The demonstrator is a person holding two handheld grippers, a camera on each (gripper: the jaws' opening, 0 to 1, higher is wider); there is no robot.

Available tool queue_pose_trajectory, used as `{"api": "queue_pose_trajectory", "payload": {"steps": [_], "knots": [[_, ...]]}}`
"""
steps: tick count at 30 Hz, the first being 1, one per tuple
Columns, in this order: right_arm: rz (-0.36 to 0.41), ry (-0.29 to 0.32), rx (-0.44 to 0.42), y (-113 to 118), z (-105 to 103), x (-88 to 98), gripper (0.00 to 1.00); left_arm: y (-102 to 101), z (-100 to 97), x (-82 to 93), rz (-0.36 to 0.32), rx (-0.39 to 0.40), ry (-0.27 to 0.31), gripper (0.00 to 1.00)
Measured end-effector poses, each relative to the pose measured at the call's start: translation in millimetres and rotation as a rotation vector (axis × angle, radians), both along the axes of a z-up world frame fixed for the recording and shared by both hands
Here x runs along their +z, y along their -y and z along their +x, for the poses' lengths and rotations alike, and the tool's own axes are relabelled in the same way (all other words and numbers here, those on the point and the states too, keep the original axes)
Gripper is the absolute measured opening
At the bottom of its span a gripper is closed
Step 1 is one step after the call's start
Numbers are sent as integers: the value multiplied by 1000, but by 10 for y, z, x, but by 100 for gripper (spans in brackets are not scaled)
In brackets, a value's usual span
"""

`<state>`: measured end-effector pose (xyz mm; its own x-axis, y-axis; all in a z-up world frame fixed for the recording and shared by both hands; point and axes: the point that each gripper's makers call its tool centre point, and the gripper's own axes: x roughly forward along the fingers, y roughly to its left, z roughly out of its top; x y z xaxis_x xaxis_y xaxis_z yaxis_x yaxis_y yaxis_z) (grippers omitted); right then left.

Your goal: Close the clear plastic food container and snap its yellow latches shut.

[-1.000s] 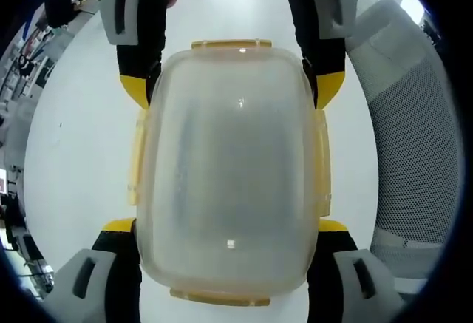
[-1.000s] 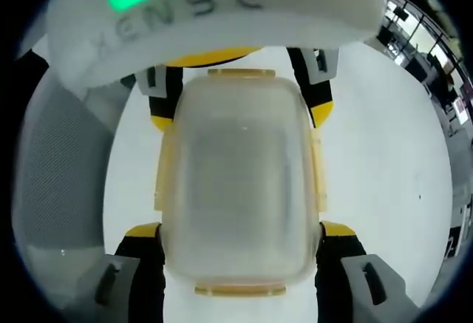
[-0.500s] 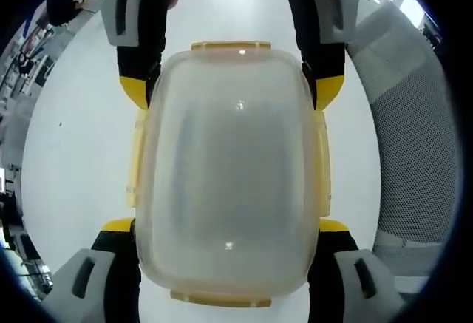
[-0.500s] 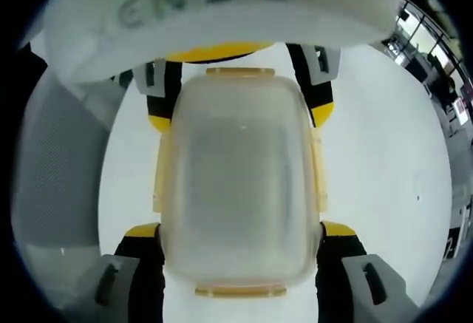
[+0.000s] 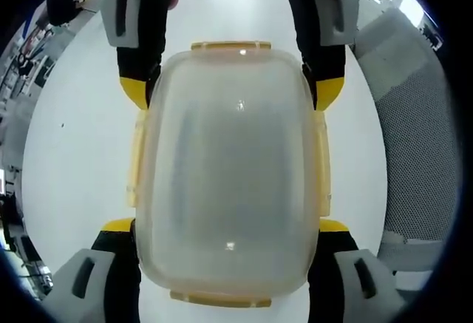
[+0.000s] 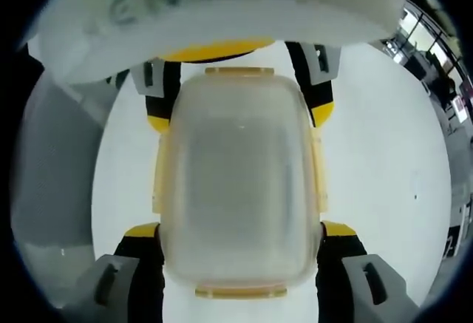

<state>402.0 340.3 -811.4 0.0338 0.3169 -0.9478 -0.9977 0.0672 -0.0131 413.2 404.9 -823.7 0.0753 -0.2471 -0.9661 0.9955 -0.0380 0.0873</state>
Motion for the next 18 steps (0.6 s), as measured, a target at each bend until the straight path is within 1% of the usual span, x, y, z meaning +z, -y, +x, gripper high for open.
{"api": "queue_pose_trajectory", "payload": {"steps": [5, 18], "knots": [[2, 0, 0, 15, 82, 1, 86, 17, 67, 6, 4, 0, 0, 96], [7, 2, -6, 48, 187, -2, 86, 52, 191, -3, 6, -2, 1, 96]]}}
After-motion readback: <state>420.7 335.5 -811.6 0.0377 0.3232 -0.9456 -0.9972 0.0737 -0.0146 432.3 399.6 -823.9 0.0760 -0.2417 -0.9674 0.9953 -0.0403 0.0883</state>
